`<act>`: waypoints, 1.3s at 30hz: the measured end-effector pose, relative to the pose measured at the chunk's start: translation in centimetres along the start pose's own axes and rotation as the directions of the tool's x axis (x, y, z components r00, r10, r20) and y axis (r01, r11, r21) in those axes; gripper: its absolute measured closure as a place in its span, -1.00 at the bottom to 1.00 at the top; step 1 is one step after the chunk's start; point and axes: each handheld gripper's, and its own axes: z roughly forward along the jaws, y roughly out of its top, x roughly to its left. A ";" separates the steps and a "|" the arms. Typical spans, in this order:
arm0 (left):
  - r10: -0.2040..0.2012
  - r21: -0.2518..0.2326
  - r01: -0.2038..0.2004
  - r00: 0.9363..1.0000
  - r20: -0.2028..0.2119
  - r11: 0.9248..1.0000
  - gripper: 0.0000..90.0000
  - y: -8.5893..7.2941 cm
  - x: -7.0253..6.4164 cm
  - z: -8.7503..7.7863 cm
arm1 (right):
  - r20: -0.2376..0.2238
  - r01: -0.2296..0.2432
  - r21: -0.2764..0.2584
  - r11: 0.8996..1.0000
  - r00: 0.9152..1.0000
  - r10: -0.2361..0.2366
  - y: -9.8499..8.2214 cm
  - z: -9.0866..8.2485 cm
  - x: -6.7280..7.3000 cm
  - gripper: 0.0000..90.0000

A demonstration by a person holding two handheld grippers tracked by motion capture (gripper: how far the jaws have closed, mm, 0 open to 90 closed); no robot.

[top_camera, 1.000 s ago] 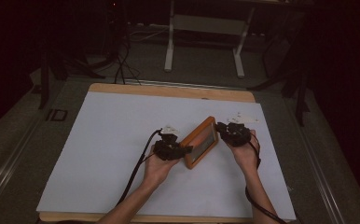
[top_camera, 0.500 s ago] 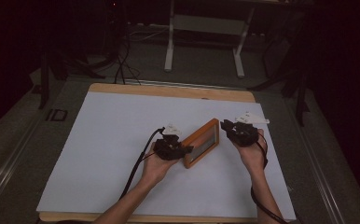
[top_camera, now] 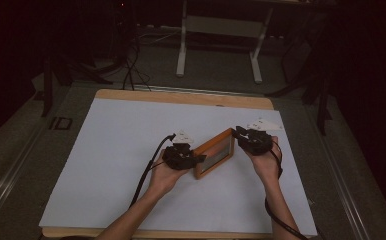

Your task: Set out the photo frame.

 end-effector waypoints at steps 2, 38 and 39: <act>-0.001 -0.003 0.001 1.000 0.004 1.000 0.53 0.1 0.1 -0.1 | 0.000 0.005 0.001 1.000 1.000 -0.005 0.0 0.0 0.1 0.60; 0.177 -0.021 -0.176 0.982 0.064 0.984 0.53 5.1 1.3 -3.7 | -0.275 0.191 -0.042 0.981 0.941 -0.196 0.8 0.5 2.4 -0.01; 0.184 -0.020 -0.183 0.981 0.067 0.983 0.53 5.2 1.2 -3.8 | -0.282 0.197 -0.044 0.979 0.938 -0.201 0.8 0.5 2.5 -0.03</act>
